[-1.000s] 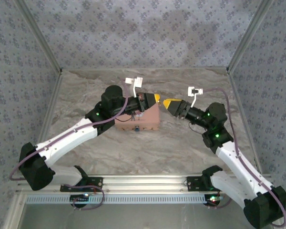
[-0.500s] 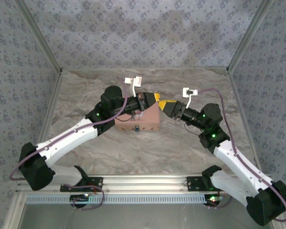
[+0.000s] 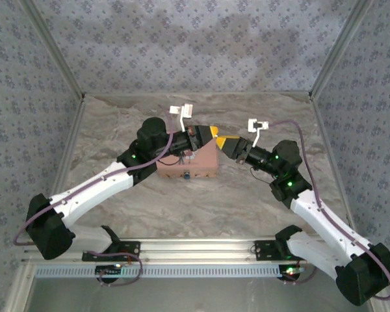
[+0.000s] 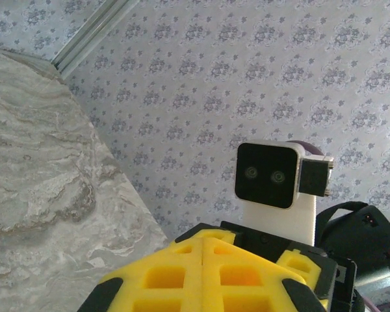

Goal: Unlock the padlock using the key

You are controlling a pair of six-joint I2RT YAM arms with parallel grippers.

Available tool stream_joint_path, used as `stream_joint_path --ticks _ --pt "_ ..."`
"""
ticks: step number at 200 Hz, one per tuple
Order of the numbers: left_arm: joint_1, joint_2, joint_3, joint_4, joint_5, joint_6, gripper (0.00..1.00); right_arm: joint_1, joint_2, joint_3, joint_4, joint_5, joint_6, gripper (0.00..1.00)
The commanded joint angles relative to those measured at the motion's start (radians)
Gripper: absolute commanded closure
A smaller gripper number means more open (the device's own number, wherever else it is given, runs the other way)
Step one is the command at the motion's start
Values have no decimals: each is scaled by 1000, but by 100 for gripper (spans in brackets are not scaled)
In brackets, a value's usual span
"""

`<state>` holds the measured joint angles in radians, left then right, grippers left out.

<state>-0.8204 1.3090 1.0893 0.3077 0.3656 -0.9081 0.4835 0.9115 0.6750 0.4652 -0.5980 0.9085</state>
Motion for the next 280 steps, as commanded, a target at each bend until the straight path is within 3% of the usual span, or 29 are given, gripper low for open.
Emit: stream_joint_path --ticks 1,86,249,260,280 --pt "-4 -17 0 56 -11 -7 100 4 7 6 29 6 -8 68" --pt "-6 -32 -5 47 -9 -3 100 -19 9 2 31 -14 -13 100" --pt "-6 -35 -4 11 0 19 100 -31 -27 24 -66 -23 -80 100" --pt "-5 -43 -2 -27 -24 30 80 -29 -28 28 -93 -19 -93 100" --pt "5 -77 -25 -91 -77 44 55 -44 -45 31 -153 -6 -118 100"
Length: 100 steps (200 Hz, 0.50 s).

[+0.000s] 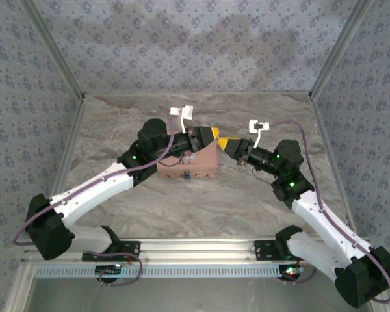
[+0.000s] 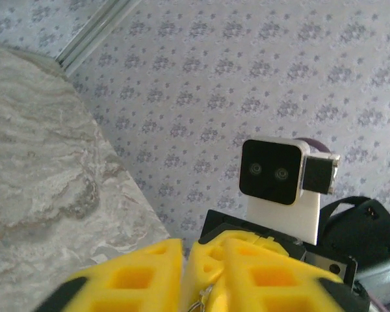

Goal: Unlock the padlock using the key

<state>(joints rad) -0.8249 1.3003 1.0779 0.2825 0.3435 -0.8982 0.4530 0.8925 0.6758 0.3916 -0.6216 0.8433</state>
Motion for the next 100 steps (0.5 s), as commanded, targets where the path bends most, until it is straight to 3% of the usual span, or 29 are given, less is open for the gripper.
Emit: stream_joint_path --ticks 1,42,69,100 --pt "10 -71 -15 -71 -57 34 54 -15 -26 32 -83 19 -54 100" --pt "24 -217 -140 -301 -205 71 45 -77 -65 47 -307 68 -162 100" --pt "24 -312 -240 -492 -359 33 25 -82 -48 63 -458 156 -262 100" --pt "57 -373 -351 -629 -476 -58 16 -80 1 55 -524 255 -308 100"
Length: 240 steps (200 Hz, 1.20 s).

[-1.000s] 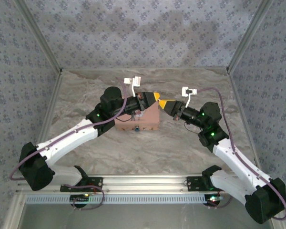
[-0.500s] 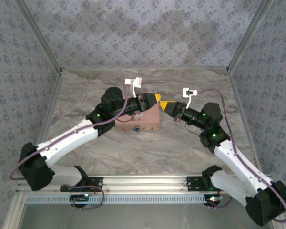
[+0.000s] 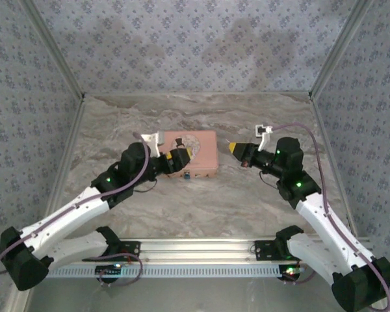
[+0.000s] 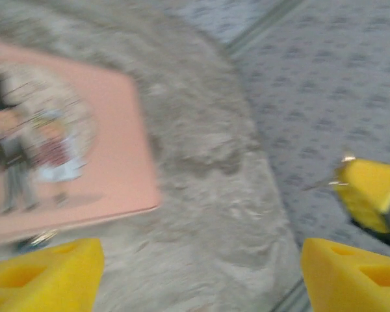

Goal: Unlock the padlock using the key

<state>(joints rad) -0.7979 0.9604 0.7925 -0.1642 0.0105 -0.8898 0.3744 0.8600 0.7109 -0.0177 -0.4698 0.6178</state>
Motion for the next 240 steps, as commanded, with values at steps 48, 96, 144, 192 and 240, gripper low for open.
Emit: stream_joint_path --ticks 48,96,144,192,240 --pt "237 35 -139 -68 -67 -40 7 33 113 -24 -110 195 -102 100" --pt "332 279 -58 49 26 39 6 40 193 -36 -101 292 -99 100" --pt "341 442 13 132 89 58 6 40 343 -27 -42 322 -81 100" --pt "298 590 156 144 122 84 8 17 399 -12 -31 349 -89 100" --pt "264 737 297 156 152 100 8 -25 441 3 -58 376 -106 100"
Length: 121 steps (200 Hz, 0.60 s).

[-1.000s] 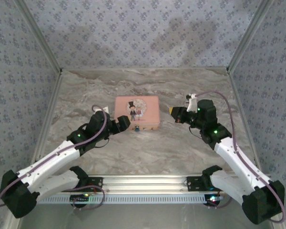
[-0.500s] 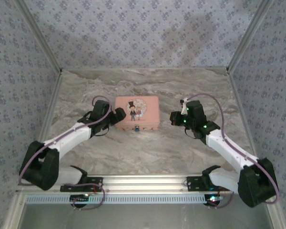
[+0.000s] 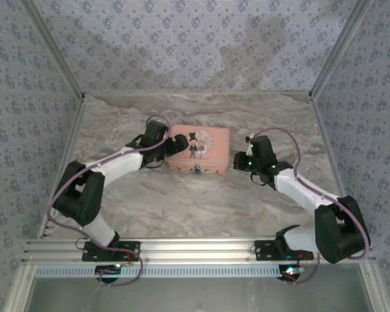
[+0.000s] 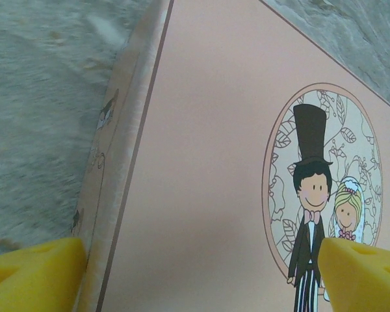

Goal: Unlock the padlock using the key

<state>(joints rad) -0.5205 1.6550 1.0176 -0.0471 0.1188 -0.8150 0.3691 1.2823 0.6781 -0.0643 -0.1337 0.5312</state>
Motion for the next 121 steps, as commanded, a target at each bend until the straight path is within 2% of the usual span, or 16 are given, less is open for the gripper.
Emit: stream_joint_path --ticks 1,31,39,44,84,121 --pt "-13 44 74 40 45 25 8 -20 19 36 -12 40 -19 100" --pt "-15 42 86 31 44 25 8 -39 27 34 -36 64 -16 100" --pt "-12 22 70 23 33 26 7 -41 27 30 -36 64 -15 100" --pt "-11 7 58 19 28 28 2 -40 28 29 -37 66 -14 100" --pt "-18 -144 -79 -11 -10 28 2 -32 42 23 -29 56 -9 100" --pt "-86 -263 -180 -65 -74 38 2 -5 70 32 -13 54 2 100"
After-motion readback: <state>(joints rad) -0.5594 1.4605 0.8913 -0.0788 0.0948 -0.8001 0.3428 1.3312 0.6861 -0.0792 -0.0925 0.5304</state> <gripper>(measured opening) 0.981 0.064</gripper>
